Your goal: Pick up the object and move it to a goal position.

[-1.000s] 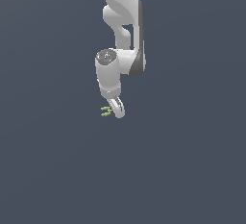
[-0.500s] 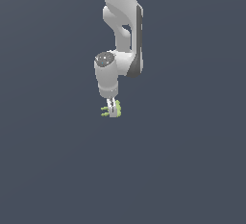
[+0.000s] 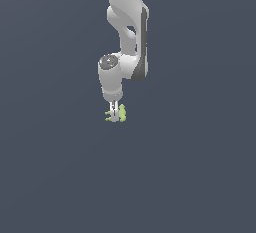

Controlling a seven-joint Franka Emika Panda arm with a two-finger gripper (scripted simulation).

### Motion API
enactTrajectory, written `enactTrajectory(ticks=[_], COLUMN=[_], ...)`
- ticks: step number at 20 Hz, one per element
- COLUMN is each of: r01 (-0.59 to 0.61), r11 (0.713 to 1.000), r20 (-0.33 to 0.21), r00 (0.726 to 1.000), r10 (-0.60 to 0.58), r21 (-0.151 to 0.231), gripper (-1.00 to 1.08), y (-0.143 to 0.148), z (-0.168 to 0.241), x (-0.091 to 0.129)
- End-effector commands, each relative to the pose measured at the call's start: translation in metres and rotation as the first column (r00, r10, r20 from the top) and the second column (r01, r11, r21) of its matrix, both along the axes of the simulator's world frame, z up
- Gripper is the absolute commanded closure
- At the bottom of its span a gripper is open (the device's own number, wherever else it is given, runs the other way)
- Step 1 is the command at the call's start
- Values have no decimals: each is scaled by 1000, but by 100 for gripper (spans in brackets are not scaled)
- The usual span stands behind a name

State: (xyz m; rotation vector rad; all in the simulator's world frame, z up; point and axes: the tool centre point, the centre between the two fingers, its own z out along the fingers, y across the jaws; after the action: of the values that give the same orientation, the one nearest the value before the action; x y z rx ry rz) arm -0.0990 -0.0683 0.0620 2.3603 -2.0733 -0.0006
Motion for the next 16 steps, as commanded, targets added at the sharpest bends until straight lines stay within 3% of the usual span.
enactTrajectory(ticks=[1, 16], r01=[0, 6], r11=[1000, 1000], r20=[0, 0], r00=[1000, 1000], r10=[0, -6], r21=[0, 0], gripper=[-92, -92], y=[0, 0], z=[0, -48], x=[0, -1])
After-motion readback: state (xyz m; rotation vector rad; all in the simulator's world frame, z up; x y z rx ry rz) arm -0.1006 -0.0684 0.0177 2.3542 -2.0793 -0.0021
